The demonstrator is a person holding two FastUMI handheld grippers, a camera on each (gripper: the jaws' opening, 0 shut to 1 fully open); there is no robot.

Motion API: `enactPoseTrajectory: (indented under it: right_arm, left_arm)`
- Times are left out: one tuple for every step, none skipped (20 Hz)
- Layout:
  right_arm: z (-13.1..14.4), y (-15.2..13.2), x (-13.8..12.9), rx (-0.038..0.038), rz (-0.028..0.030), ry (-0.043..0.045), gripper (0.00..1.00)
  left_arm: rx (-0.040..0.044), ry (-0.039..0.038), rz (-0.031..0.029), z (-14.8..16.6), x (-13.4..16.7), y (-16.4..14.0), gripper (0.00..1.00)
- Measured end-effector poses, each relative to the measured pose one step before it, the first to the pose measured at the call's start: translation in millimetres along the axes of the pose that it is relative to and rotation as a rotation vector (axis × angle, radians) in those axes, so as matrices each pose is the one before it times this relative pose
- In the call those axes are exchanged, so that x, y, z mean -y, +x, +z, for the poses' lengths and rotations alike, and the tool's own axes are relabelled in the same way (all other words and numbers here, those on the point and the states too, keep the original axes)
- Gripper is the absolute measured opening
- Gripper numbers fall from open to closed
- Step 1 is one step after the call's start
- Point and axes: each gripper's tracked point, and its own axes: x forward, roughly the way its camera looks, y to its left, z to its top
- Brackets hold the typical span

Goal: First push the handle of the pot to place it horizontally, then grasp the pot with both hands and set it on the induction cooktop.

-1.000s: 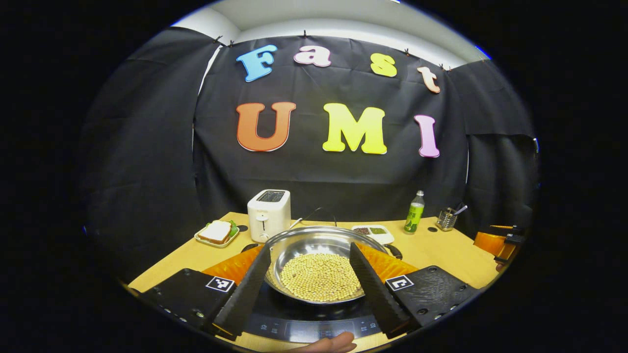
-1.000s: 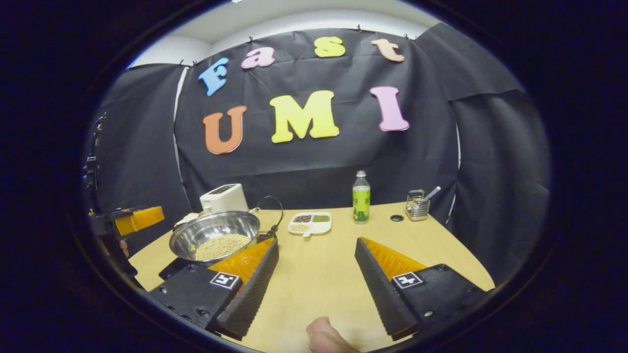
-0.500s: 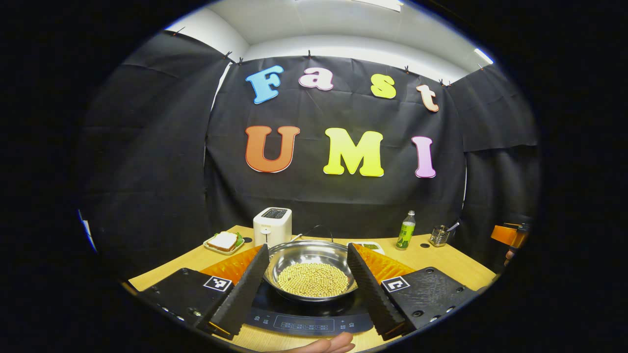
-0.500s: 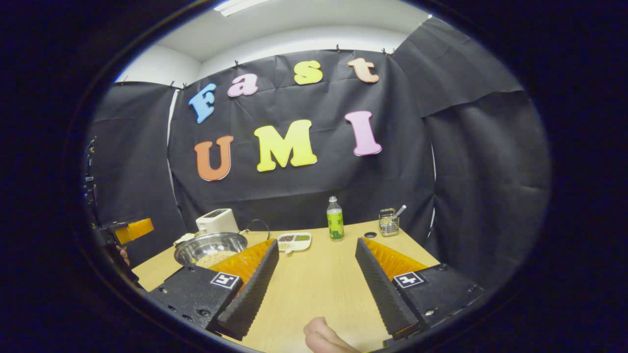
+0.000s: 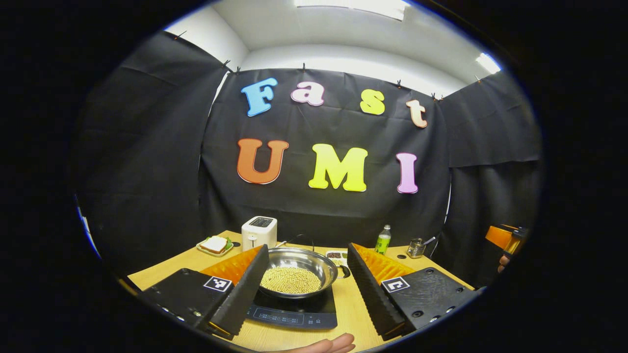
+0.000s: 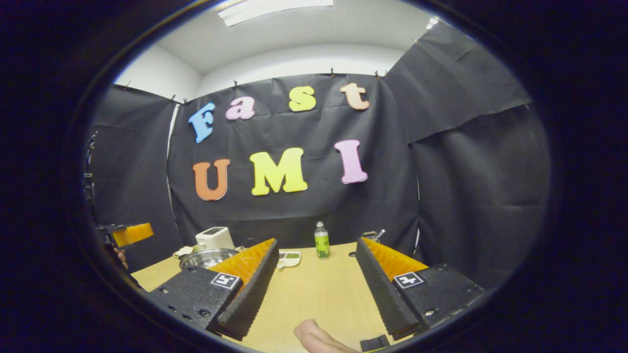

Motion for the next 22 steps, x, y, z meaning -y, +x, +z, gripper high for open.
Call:
enactPoseTrajectory:
  right_arm:
    - [5.43, -6.24, 4.54, 0.01237, -0.01060, -0.01577, 0.95]
    - [6.26, -4.35, 2.92, 0.01933, -0.00768, -0.01140, 0.96]
    - [5.40, -4.18, -0.26, 0.01584, -0.00326, -0.00878, 0.96]
    - [5.41, -4.47, -0.91, 0.01330, 0.00554, -0.00536, 0.96]
    - [4.13, -5.65, -1.91, 0.00972, 0.00981, -0.00433, 0.96]
    - [4.09, -4.04, -1.58, 0.00739, 0.00857, -0.00466, 0.99]
    - [4.15, -4.76, 2.02, 0.00776, -0.00054, -0.00492, 0.96]
    - [4.11, -3.52, 2.78, 0.00939, -0.01019, -0.00637, 0.96]
    - [4.54, -1.72, 3.70, 0.00956, -0.01532, -0.00676, 0.96]
    - [4.05, -1.64, 4.14, 0.00556, -0.01737, -0.00618, 0.96]
    - [2.97, -3.30, 2.44, 0.00337, -0.01239, -0.00536, 0.96]
    - [1.25, -2.34, 2.22, -0.00110, -0.00887, -0.00287, 0.96]
    - [0.36, -2.06, 1.65, -0.00112, -0.00408, 0.00094, 0.96]
    - [1.10, -2.55, 1.50, -0.00223, -0.00249, 0.00635, 0.96]
    - [-1.07, -1.19, 1.62, -0.00498, 0.00160, 0.00726, 0.96]
    - [-1.91, -0.83, 1.01, -0.00540, 0.00349, 0.00437, 0.96]
    - [-2.48, -2.57, 3.04, -0.00788, -0.00027, -0.00013, 0.96]
    - [-2.30, -0.05, 2.24, -0.00826, -0.00073, -0.00314, 0.96]
    - [-1.44, 0.05, 2.87, -0.00541, -0.00252, 0.00052, 0.96]
    - [0.12, -0.08, 2.28, -0.00139, -0.00206, 0.00173, 0.96]
    - [-0.04, -0.09, 1.02, 0.00469, -0.00051, 0.00290, 0.96]
    - [0.46, -0.65, 0.55, 0.00164, -0.00069, 0.00056, 0.96]
  left_arm:
    - [0.00679, -0.00213, 0.00679, 4.69, 1.74, -4.24, 0.95]
    - [0.00112, -0.00124, 0.00321, 3.08, 2.15, -5.30, 0.95]
    - [-0.00032, -0.00084, -0.00124, 3.14, 3.85, -4.22, 0.95]
    - [0.00191, 0.00454, -0.00284, 3.79, 3.81, -6.15, 0.95]
    - [0.00518, 0.00681, -0.00176, 3.96, 2.49, -5.36, 0.95]
    - [0.00684, 0.00788, -0.00018, 4.38, 2.91, -4.14, 0.95]
    - [0.00548, 0.00680, -0.00206, 4.19, 3.21, -4.95, 0.95]
    - [0.00702, 0.00561, -0.00319, 4.01, 3.26, -4.29, 0.95]
    - [0.00887, 0.00485, -0.00318, 4.76, 3.57, -4.55, 0.94]
    - [0.00910, 0.00075, 0.00048, 3.23, 1.81, -1.94, 0.94]
    - [0.00657, -0.00112, -0.00743, 2.58, 4.57, -2.28, 0.95]
    - [0.00467, 0.00038, -0.01455, 0.94, 7.09, -2.33, 0.95]
    - [0.00272, 0.00312, -0.01667, 0.83, 6.60, -2.34, 0.95]
    - [0.00329, 0.00724, -0.00879, 1.05, 3.99, -2.84, 0.95]
    - [0.00489, 0.00572, 0.00098, 2.18, 0.85, -1.97, 0.95]
    - [0.00596, 0.00304, 0.00106, 1.13, 1.38, -0.82, 0.95]
    - [0.00386, 0.00193, -0.00350, -0.30, 2.77, -0.07, 0.95]
    - [-0.00083, -0.00334, -0.00426, -0.36, 3.10, -1.22, 0.94]
    - [-0.00362, -0.00535, -0.00222, -1.60, 1.91, -0.41, 0.94]
    - [-0.00809, -0.00166, -0.00399, -2.90, 2.32, 0.78, 0.94]
    - [-0.00539, 0.00247, -0.00178, -2.23, 1.02, 1.36, 0.94]
    - [-0.00492, 0.00338, 0.00274, -0.94, -0.58, 0.20, 0.94]
